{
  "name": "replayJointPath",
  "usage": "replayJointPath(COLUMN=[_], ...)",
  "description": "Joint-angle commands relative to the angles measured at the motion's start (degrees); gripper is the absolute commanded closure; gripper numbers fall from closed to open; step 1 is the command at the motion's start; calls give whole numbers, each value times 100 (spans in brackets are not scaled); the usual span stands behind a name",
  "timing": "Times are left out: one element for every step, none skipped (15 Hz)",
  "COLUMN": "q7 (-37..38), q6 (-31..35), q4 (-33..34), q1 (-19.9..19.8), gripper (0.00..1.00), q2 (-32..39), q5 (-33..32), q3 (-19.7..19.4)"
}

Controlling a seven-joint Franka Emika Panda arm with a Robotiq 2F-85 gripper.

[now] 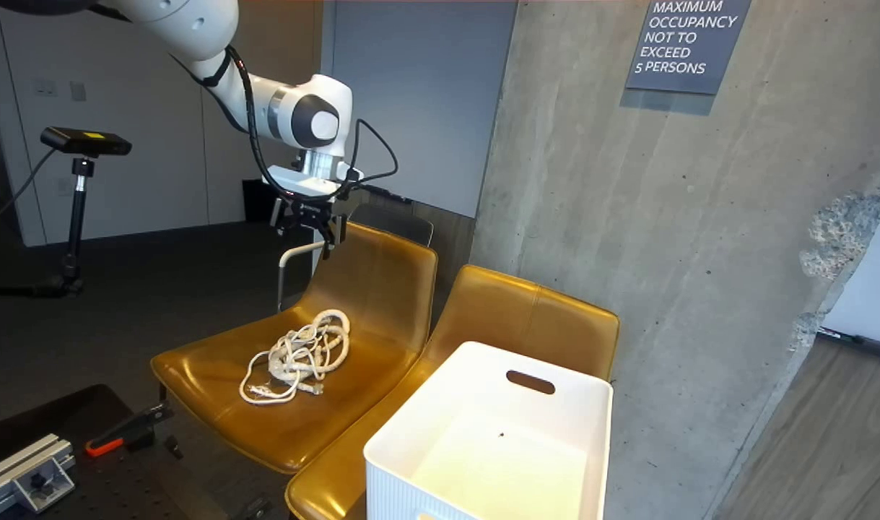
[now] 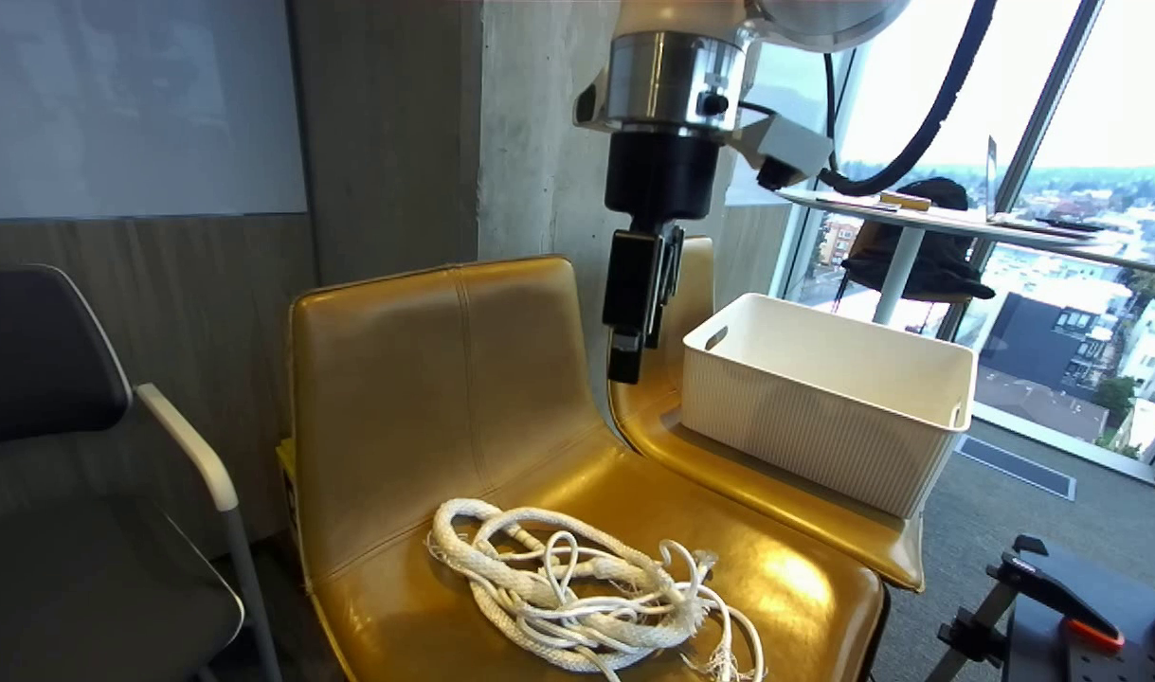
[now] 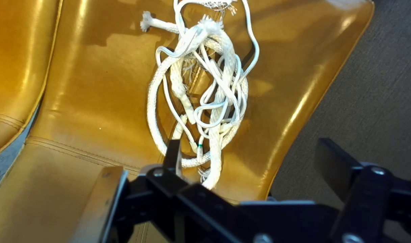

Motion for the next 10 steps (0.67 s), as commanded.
replayJointPath(q7=[188, 232, 300, 371, 444, 516, 572, 620, 637, 642], q6=[611, 781, 931, 1066, 1201, 1316, 1430, 1587, 1713, 1837], q4=[-488, -573, -657, -756, -835, -909, -987, -1052, -1088, -1056], q1=[171, 208, 249, 282, 314, 341, 362, 373, 373, 370], gripper=[0, 0, 0, 0, 0, 0, 0, 0, 0, 0], q2=[-256, -250, -248, -227, -170, -113, -62, 40, 153, 335], q5=[-281, -375, -491, -590, -697, -783, -855, -897, -904, -892], q3=[-89, -105, -128, -145, -166, -183, -201, -215, -219, -224])
